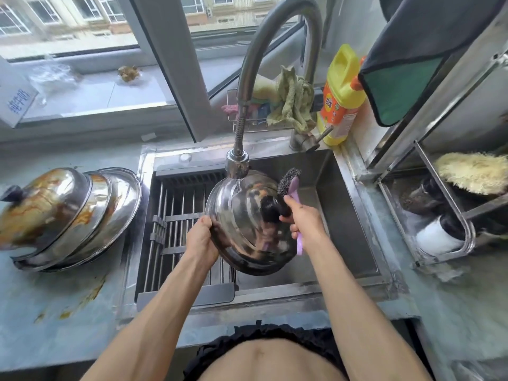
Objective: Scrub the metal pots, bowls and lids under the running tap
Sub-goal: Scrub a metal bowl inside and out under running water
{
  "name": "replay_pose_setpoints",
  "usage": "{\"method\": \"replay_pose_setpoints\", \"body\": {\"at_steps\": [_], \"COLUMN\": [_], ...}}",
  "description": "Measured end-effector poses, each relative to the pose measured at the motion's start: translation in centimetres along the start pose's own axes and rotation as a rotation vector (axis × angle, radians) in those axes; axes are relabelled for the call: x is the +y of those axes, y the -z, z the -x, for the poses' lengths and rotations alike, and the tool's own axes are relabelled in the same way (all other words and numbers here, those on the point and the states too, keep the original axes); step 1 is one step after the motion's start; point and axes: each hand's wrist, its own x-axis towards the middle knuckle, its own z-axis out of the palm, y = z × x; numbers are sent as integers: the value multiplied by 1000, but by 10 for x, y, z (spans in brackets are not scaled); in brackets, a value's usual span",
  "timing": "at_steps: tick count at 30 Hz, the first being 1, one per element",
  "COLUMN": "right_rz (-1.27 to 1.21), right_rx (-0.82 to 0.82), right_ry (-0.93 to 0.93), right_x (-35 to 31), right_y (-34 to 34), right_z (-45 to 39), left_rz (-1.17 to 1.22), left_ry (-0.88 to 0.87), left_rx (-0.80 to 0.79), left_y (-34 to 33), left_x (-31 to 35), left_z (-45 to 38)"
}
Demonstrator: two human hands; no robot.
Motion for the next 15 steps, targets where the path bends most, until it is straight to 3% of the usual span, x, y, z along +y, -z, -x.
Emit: {"method": "replay_pose_setpoints", "body": {"at_steps": [6, 12, 15], "right_rz": [-16, 49, 21], "right_rx": [-12, 17, -45], "right_ry": [101, 144, 191], "right_x": [-1, -3, -6], "right_y": [-5, 3, 6], "right_z": [4, 0, 1], "left_rz": [-78, -411, -484], "left_ry": [-68, -62, -66], "left_rx": [-183, -487, -513], "left_y": [7, 30, 31], "left_x": [1, 25, 46], "left_z": [6, 15, 12]}}
